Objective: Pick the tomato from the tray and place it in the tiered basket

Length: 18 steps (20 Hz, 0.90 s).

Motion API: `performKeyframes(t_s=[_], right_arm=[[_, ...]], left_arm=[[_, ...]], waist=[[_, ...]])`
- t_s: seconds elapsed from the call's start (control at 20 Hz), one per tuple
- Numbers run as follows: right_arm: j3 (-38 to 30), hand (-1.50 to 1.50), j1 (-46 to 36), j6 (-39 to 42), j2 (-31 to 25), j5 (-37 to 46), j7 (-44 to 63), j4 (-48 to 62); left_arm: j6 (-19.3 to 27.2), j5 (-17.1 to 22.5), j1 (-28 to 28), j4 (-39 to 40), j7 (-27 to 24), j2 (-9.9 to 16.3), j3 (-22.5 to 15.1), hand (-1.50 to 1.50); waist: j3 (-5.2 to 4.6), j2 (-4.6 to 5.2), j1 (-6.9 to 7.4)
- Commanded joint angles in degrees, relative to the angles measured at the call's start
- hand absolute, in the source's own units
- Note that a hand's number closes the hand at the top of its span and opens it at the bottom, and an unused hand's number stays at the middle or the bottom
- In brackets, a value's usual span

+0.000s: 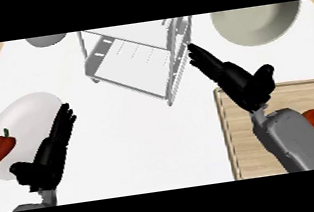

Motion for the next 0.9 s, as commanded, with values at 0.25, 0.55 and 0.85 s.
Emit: performKeyframes(t_s=[0.25, 0.55, 0.85], right_arm=[[-18.59, 1.5, 9.91, -16.61, -8.21, 9.21, -23.89, -13.36], [-35.85, -1.5, 23.67, -34.06, 0.45, 7.07, -36.62, -11.16], [-31.29, -1.5, 47.64, -35.29, 7.35, 16.24, -50.96, -17.44]], left_arm=[[1.6, 1.84, 0.51, 0.19, 5.38, 0.66, 2.38, 0.0], [-0.2, 4.63, 0.31, -1.25, 8.34, 0.04, 2.1, 0.0], [-1.02, 4.69, -4.25, -2.78, 14.21, -0.41, -0.26, 0.0]], waist=[[-1.77, -1.99, -11.77], [-1.79, -0.4, -10.76], [-2.41, 0.22, -5.39]])
